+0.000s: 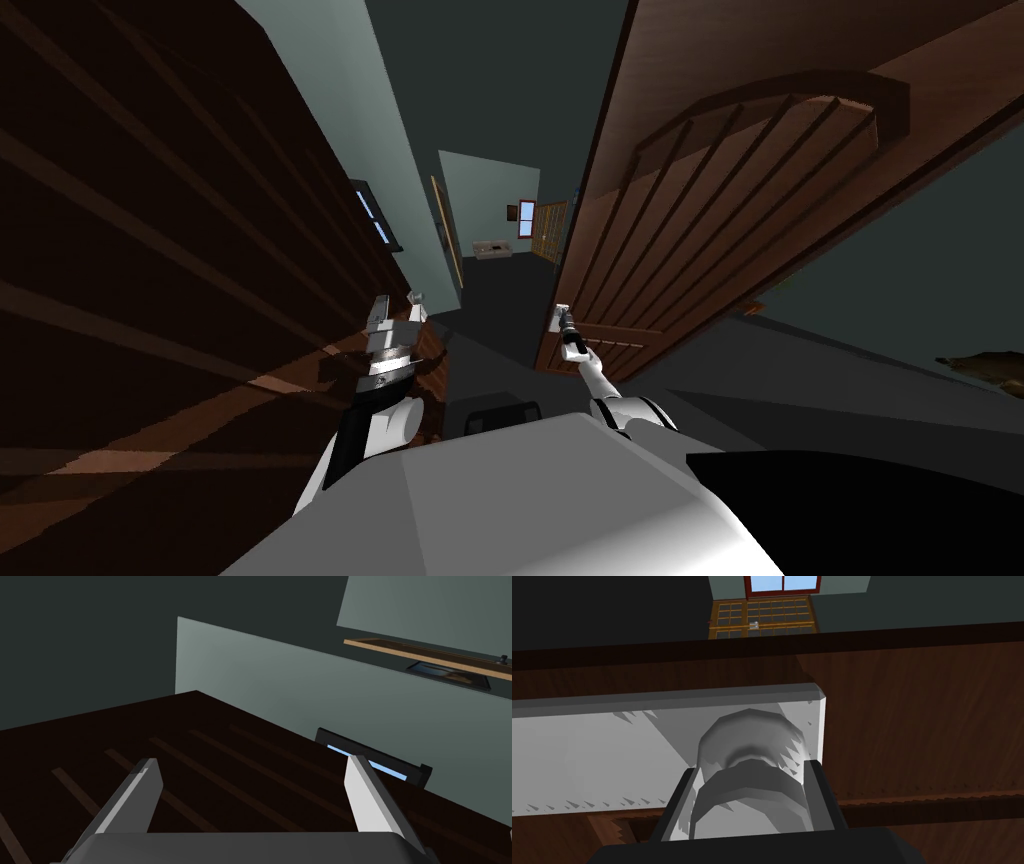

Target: Push the door open

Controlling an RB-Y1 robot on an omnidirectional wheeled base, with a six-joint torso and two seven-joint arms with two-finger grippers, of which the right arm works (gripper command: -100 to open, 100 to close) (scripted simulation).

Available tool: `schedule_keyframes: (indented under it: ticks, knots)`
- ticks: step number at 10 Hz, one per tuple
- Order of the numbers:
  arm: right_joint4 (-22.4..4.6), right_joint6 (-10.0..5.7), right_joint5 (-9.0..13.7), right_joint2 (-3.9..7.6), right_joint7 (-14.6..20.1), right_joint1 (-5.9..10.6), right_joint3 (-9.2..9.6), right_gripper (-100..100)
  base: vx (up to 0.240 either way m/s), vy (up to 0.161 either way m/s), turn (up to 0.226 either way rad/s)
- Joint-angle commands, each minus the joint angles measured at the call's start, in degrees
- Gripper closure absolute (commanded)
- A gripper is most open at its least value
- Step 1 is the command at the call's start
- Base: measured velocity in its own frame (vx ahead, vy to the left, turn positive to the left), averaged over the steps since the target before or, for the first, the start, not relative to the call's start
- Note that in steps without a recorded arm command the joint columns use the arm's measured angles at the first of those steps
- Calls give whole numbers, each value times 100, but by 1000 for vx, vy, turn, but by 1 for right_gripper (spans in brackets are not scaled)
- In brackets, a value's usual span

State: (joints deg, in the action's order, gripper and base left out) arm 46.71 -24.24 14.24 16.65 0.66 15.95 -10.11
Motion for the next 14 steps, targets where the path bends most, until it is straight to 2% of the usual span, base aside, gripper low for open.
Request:
schedule_keyframes:
  ticks: [1,2,14]
  knots:
    - [-85,-10,4,-25,-69,82,-124,100,172,58,-70]
    - [-41,8,0,-23,-50,40,-74,100,77,16,-22]
    - [-257,-67,191,160,-272,-17,-761,100,190,19,-44]
